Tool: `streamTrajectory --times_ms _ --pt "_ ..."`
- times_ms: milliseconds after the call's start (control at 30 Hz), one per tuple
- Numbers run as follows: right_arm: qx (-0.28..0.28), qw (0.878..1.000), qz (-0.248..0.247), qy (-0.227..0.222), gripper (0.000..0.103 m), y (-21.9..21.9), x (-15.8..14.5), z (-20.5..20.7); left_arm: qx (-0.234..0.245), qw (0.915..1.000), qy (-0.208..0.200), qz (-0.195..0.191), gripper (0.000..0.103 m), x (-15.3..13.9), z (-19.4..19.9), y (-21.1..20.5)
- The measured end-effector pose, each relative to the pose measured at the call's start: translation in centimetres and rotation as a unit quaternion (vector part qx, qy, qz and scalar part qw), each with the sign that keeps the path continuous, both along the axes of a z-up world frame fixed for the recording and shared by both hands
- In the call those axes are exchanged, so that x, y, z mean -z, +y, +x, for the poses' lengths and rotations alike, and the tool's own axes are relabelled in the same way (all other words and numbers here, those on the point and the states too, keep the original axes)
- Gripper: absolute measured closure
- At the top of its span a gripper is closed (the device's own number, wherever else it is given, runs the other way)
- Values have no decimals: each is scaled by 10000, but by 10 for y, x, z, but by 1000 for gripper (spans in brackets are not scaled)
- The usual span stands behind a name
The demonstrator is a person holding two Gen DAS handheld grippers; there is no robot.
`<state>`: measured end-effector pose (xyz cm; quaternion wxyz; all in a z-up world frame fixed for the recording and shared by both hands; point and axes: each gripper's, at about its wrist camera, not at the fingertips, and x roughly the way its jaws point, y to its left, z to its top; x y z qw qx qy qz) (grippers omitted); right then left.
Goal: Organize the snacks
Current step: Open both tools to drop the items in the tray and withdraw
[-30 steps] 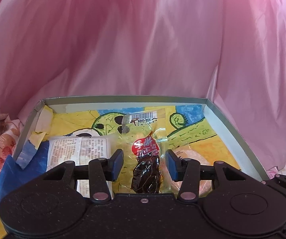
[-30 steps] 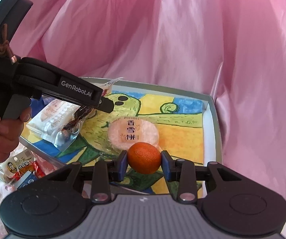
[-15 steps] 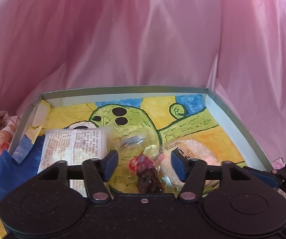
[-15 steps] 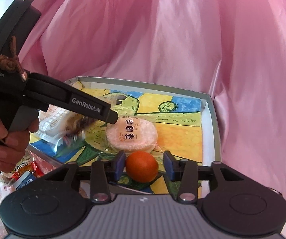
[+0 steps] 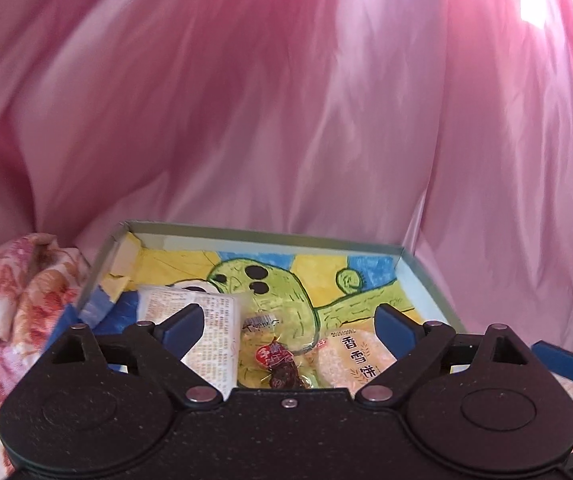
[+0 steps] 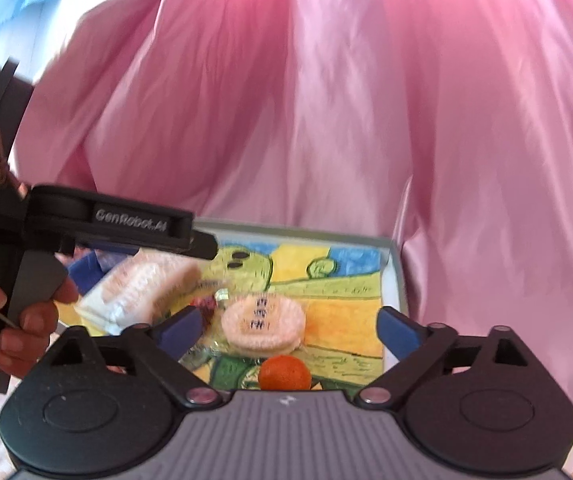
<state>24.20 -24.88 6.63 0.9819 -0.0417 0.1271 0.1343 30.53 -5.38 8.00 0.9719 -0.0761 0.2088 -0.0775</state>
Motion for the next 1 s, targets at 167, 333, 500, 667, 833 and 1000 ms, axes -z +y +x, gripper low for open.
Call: streamTrajectory --times_ms 167,333,500,667,833,1000 --pt "39 9995 103 -305 0 -4 -15 -29 -118 9996 -239 -85 2 -9 -34 9" --pt "53 9987 53 -503 0 -4 -20 -57 -273 9984 -471 -118 1 -12 -74 22" --pt "30 9985 52 -552 0 0 -19 -85 -443 9976 -534 -18 1 -8 -109 32" --pt "28 9987 27 -501 0 2 -12 -110 -515 9975 -480 104 1 3 -141 37" --pt "49 9993 -6 -370 0 3 0 -133 -557 9977 -340 159 1 17 -166 42" --pt "37 9999 -35 -133 0 5 17 -151 -578 9982 -98 119 1 34 -185 47"
